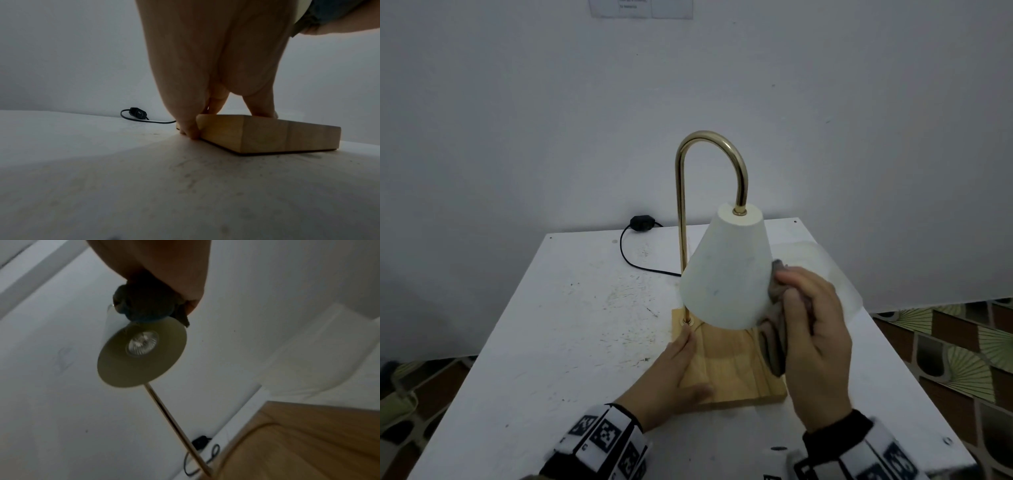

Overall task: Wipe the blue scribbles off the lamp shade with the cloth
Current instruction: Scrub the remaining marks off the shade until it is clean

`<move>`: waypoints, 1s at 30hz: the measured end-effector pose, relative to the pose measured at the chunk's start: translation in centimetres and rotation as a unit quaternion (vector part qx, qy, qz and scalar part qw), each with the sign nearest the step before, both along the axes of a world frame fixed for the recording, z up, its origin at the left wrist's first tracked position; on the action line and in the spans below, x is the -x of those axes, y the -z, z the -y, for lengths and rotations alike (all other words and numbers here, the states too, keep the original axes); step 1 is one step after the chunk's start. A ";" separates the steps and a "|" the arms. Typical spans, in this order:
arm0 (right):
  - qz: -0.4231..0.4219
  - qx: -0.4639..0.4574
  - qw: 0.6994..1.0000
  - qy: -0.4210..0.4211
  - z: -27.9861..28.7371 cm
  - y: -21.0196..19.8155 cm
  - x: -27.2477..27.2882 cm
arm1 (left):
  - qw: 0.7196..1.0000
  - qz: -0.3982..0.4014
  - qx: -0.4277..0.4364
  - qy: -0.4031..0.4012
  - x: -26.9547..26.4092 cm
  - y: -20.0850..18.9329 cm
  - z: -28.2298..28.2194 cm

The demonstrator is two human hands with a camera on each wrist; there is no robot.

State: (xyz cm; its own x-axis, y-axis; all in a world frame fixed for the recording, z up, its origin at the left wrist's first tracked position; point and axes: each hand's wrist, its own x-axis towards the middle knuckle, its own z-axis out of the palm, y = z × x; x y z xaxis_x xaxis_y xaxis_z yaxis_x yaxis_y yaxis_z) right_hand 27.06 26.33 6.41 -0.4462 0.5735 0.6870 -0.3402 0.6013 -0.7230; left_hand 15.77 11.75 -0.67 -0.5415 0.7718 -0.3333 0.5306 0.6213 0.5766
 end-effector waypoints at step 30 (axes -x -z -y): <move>0.017 0.014 1.000 -0.006 0.3 -0.1 0.6 | 1.000 -0.017 0.014 0.009 0.1 -0.5 -0.2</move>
